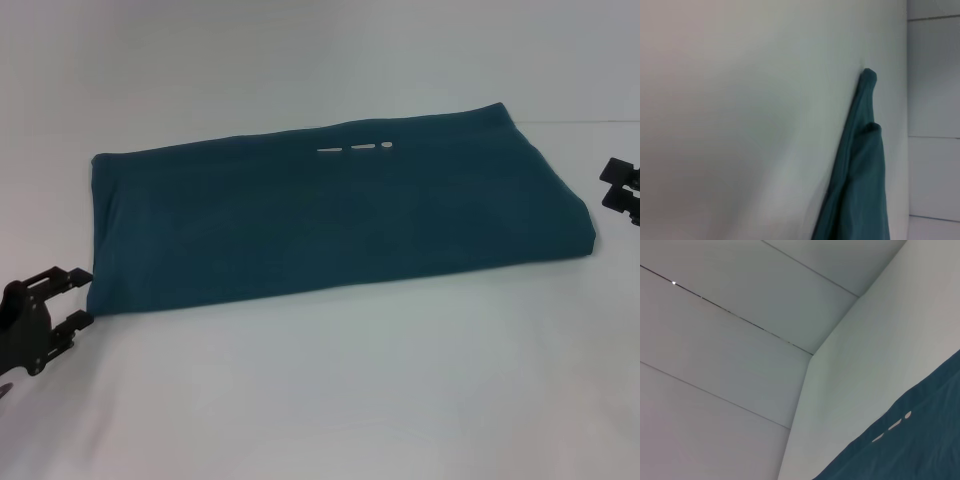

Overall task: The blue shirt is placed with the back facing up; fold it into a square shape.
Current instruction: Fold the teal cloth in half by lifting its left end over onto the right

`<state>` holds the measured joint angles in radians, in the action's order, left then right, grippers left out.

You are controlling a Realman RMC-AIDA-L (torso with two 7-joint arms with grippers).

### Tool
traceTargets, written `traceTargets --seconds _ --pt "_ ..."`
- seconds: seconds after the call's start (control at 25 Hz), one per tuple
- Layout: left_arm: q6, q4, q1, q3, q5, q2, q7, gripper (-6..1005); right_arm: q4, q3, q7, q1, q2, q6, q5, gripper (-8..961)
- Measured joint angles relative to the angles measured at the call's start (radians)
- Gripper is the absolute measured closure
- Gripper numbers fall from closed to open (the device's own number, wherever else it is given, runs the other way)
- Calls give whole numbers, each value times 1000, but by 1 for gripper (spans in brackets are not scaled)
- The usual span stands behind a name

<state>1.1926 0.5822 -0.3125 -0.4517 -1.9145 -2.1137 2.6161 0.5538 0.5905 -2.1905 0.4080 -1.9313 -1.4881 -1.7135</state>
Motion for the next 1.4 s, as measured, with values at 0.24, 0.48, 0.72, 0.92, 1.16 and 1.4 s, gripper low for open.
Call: traceTargets --seconds 0.24,0.48,0.72,0.92,1.16,1.4 --pt "-21 -4 -1 1 0 -2 11 405 -10 0 0 0 1 1 0 325" --pt "-37 -4 -2 -5 0 -4 22 405 -10 -1 1 0 1 2 0 325" --pt "-44 -4 -1 -6 0 -5 24 406 -11 -5 2 0 2 2 0 325" --pt "-52 -8 -5 -7 0 -8 25 406 -11 -8 2 0 2 2 0 326" --pt "-65 -21 -16 -16 -1 -7 25 407 -11 -8 2 0 3 2 0 326" --pt "-79 -56 -37 -21 -1 -3 20 407 -11 -9 2 0 5 2 -1 326"
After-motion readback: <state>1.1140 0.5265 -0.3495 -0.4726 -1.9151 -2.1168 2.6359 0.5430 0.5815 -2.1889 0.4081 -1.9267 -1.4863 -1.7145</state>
